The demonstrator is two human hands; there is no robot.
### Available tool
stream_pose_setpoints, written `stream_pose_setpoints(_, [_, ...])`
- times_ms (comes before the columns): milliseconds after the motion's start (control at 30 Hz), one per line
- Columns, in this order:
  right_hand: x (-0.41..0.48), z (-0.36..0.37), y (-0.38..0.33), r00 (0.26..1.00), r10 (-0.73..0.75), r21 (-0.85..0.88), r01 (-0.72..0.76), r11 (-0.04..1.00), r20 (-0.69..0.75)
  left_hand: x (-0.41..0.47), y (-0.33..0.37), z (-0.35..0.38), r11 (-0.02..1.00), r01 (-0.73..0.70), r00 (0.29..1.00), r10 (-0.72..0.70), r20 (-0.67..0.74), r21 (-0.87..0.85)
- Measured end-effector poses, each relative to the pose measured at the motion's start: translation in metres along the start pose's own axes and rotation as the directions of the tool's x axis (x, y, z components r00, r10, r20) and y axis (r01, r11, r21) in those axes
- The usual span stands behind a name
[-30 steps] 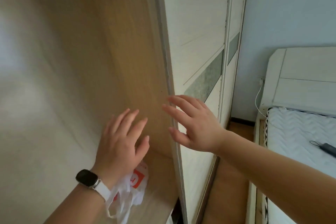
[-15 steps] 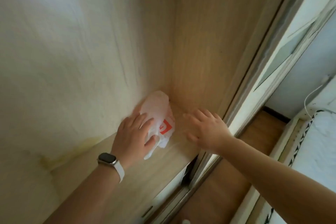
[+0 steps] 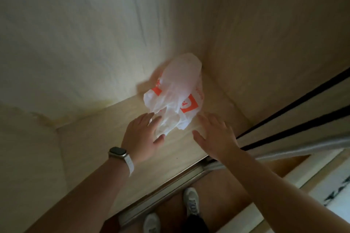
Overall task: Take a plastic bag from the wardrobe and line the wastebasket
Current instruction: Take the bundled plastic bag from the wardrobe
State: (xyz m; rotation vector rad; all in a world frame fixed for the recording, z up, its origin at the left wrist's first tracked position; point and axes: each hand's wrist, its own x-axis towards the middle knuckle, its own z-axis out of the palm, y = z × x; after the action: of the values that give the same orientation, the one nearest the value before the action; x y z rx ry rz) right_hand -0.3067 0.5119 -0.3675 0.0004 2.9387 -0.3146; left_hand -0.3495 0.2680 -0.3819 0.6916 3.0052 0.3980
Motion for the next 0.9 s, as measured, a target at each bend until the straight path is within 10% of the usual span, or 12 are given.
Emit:
stream_pose_setpoints(500, [0.089,0.166,0.057,0.971,0.236,0.201,-0.241,0.950,0.050,0.121,-0.021,0.191,0.990,0.140,0.986,-0.140,0.096,0.000])
stream_pose_setpoints(900, [0.133,0.221,0.085,0.969,0.246,0.228,-0.233,0.945,-0.031,0.178,-0.045,0.286,1.000,-0.017,0.970,0.019,0.241,-0.010])
